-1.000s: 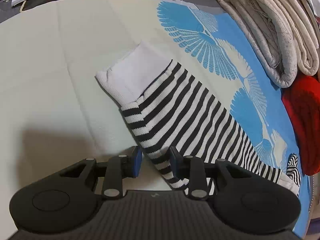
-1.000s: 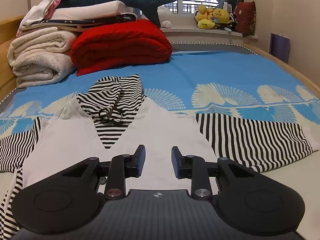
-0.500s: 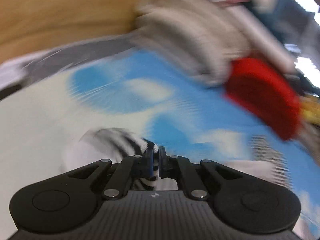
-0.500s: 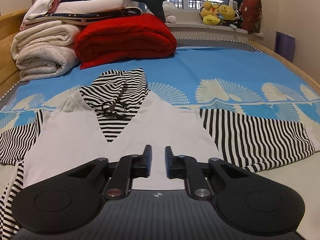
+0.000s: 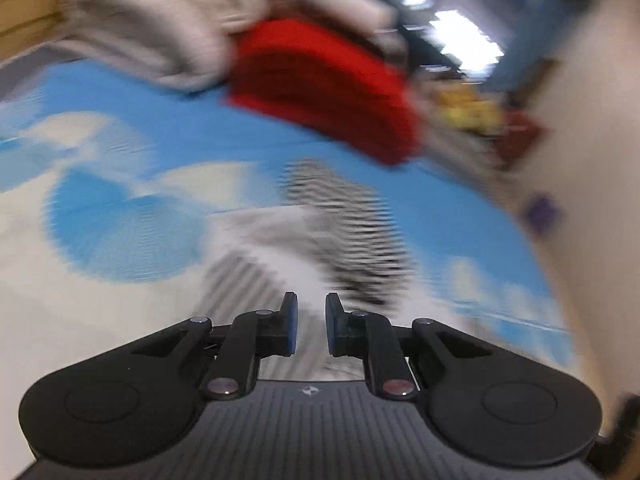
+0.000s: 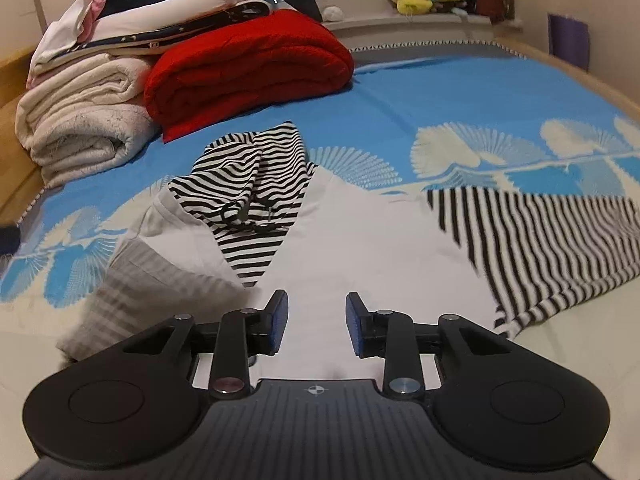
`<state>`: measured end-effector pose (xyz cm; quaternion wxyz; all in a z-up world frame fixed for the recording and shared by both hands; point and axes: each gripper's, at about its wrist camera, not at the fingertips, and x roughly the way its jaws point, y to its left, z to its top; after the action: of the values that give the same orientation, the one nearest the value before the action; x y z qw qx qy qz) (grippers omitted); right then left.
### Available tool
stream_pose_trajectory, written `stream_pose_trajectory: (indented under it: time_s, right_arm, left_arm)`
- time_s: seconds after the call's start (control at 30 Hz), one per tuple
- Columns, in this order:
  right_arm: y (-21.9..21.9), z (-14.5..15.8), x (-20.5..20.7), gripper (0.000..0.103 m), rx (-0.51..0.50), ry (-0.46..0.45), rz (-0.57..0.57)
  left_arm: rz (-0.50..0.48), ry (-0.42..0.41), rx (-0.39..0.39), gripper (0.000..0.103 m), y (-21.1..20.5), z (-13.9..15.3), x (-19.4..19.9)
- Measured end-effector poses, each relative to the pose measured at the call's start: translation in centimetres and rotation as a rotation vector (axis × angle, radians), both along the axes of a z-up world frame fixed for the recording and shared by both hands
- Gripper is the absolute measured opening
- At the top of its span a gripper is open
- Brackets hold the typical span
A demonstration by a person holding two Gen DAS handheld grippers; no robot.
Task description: Fold small clothes
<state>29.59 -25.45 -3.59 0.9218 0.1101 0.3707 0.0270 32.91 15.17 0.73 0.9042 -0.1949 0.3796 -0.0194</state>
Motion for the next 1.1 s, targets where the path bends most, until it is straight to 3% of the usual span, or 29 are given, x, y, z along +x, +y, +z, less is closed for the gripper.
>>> stream_pose_trajectory:
  time_s: [0.1, 0.23, 0.37, 0.43, 0.63, 0.77, 0.8, 0.87, 0.9, 0.97, 1.1]
  right_arm:
    - [0.2, -0.7, 0.7, 0.036, 0.028, 0.040, 0.012]
    - [1.1, -1.9, 1.8, 0.040, 0.105, 0.105, 0.044]
    - [4.9, -3.0, 2.3, 0.046, 0.114, 0.141, 0.201]
    - [7.8, -3.2, 1.9, 0.046, 0.054, 0.133, 0.317]
    - [16.0, -4.9, -1.0, 0.047, -0.281, 0.025, 0.667]
    - [18.0, -7.0, -1.3, 0.043, -0.415, 0.063, 0.756]
    - [18.2, -7.4, -1.1, 0.040, -0.439, 0.077, 0.762]
    - [18.1, -7.6, -1.1, 0.017, -0.466, 0.068, 0.761]
    - [17.7, -7.2, -0.9, 0.011, -0.440, 0.065, 0.752]
    - [16.1, -5.5, -0.3, 0.010, -0.338, 0.030, 0.680]
    - [9.8, -0.1, 0.7, 0.010, -0.052, -0.149, 0.455]
  left_arm:
    - [0.103, 0.119, 0.124, 0.016, 1.8, -1.3, 1.1]
    - [0.149, 0.167, 0.088, 0.017, 3.5, -1.9, 1.8]
    - [0.137, 0.147, 0.111, 0.026, 2.6, -1.3, 1.7]
    - [0.129, 0.146, 0.121, 0.026, 2.0, -1.3, 2.0]
    - [0.141, 0.159, 0.119, 0.027, 1.8, -1.1, 2.0]
    - [0.151, 0.153, 0.119, 0.027, 2.4, -0.9, 2.2]
    - [0.153, 0.154, 0.119, 0.027, 2.6, -0.8, 2.3]
    - [0.159, 0.154, 0.117, 0.027, 2.9, -0.8, 2.4]
    - [0.159, 0.152, 0.118, 0.027, 3.0, -0.7, 2.4]
    - [0.159, 0.155, 0.120, 0.027, 3.1, -0.8, 2.5]
    - [0.141, 0.155, 0.125, 0.027, 2.6, -0.8, 2.6]
